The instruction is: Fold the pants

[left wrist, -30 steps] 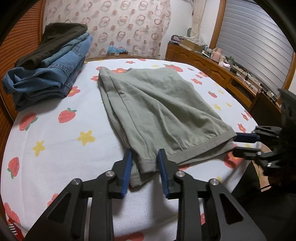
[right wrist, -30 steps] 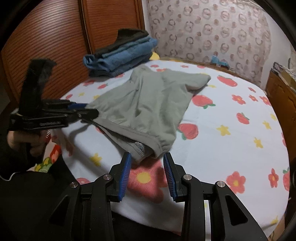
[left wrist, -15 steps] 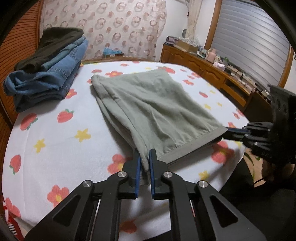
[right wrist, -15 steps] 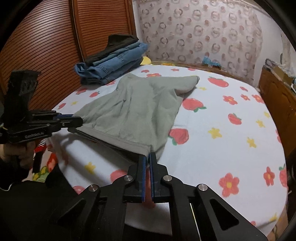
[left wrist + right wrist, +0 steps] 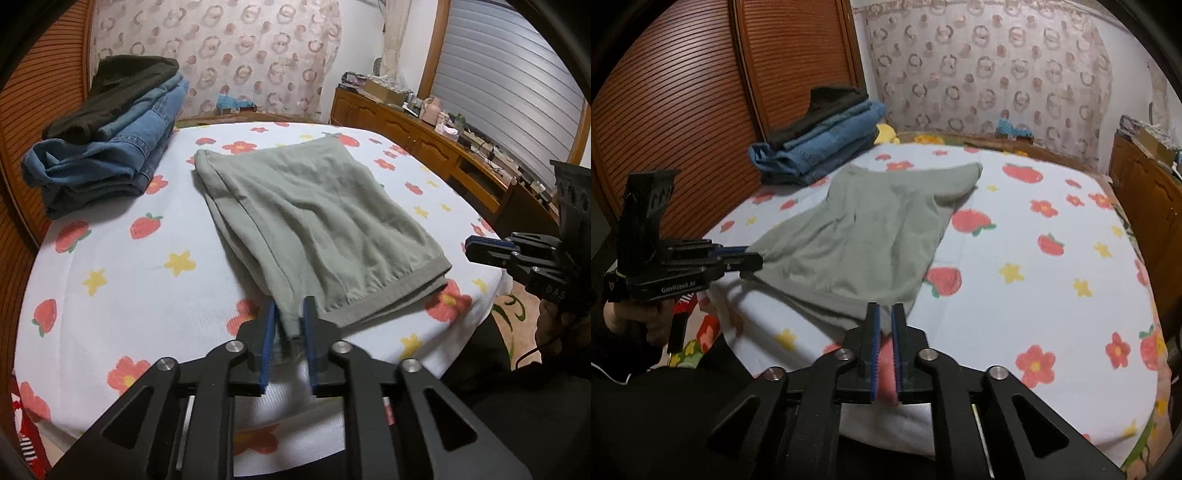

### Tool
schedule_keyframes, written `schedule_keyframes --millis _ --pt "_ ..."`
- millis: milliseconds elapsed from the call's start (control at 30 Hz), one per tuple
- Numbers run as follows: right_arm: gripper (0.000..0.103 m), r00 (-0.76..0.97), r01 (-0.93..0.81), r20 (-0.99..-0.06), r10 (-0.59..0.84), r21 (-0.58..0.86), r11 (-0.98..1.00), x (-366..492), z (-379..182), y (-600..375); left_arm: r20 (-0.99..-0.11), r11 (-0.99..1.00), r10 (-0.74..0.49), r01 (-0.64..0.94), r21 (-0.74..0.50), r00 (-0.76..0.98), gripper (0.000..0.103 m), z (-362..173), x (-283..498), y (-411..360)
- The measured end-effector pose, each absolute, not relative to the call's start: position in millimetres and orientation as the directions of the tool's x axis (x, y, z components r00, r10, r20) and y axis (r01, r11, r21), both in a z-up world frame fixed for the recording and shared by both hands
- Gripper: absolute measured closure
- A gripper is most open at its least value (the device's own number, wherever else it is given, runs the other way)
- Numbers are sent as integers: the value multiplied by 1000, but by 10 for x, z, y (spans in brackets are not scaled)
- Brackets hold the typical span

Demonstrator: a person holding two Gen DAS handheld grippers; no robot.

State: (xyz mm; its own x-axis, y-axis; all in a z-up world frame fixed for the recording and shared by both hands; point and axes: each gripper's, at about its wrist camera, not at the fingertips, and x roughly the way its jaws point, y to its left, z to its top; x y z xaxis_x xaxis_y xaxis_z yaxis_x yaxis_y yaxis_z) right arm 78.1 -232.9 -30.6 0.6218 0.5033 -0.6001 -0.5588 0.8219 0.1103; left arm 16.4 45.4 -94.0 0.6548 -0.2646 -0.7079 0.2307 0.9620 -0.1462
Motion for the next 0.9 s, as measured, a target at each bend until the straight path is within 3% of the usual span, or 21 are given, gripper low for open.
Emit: schedule_keyframes --millis 67,100,300,600,767,900 --pt "81 629 -553 -600 495 102 827 813 -298 -2311 -705 964 -258 227 -140 661 58 -923 193 462" --pt "77 631 -548 -601 489 100 830 834 -305 -2293 -703 965 -254 225 -136 664 55 -920 211 466" --pt "76 618 -543 -623 480 104 834 971 -424 -2162 -675 967 -248 217 -132 695 55 -864 466 497" --pt "75 626 -522 -636 451 88 848 1141 -492 -2058 -740 977 -208 176 -123 639 66 -1048 997 556" --pt "75 618 -521 -645 450 92 848 1157 -551 -2053 -741 976 -211 176 -127 637 95 -1090 926 592" --pt "75 613 -517 -649 450 101 850 1179 -585 -2061 -717 981 -190 154 -116 671 96 -1015 773 638"
